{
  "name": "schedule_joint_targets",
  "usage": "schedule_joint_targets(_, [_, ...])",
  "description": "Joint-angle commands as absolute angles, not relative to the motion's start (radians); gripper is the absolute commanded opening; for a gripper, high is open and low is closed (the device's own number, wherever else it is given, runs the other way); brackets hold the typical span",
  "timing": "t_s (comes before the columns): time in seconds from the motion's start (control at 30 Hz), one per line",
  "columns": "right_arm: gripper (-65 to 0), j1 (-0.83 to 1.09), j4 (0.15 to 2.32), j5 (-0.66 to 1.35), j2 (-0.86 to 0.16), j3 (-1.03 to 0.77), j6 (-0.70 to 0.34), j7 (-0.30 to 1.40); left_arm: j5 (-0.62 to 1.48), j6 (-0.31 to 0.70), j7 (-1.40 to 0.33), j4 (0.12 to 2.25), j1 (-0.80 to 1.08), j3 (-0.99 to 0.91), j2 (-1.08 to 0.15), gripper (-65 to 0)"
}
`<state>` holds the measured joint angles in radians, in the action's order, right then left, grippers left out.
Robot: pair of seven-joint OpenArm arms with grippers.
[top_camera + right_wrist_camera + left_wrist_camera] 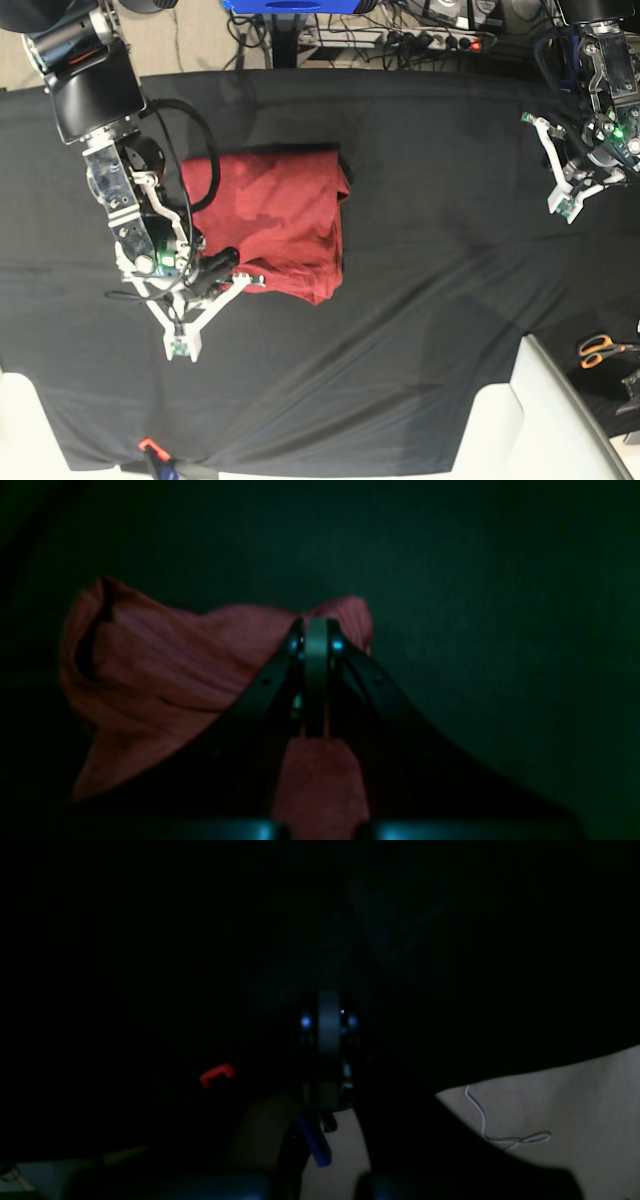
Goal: Fold the T-shirt properly
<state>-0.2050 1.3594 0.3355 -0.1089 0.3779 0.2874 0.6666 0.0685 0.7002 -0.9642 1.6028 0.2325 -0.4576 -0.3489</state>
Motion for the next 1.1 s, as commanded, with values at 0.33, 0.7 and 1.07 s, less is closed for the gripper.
schedule_joint_targets(0.33, [-64.4,-0.265,1.237,0.329,-0.048,0.377,0.282,0.587,0.065,0.698,-0.955,1.618,0.22,-0.463,-0.363,-65.0])
schedule_joint_targets(0.7, [-58.8,-0.278,1.19,0.331,-0.021,0.377,0.28,0.556,0.065,0.698,-0.955,1.618,0.219,-0.463,-0.363,-65.0])
schedule_joint_targets(1.07, [-43.2,-0.222,1.405,0.329,-0.064,0.343,0.288,0.536,0.07,0.698,-0.952,1.632,0.231,-0.463,-0.364,-65.0])
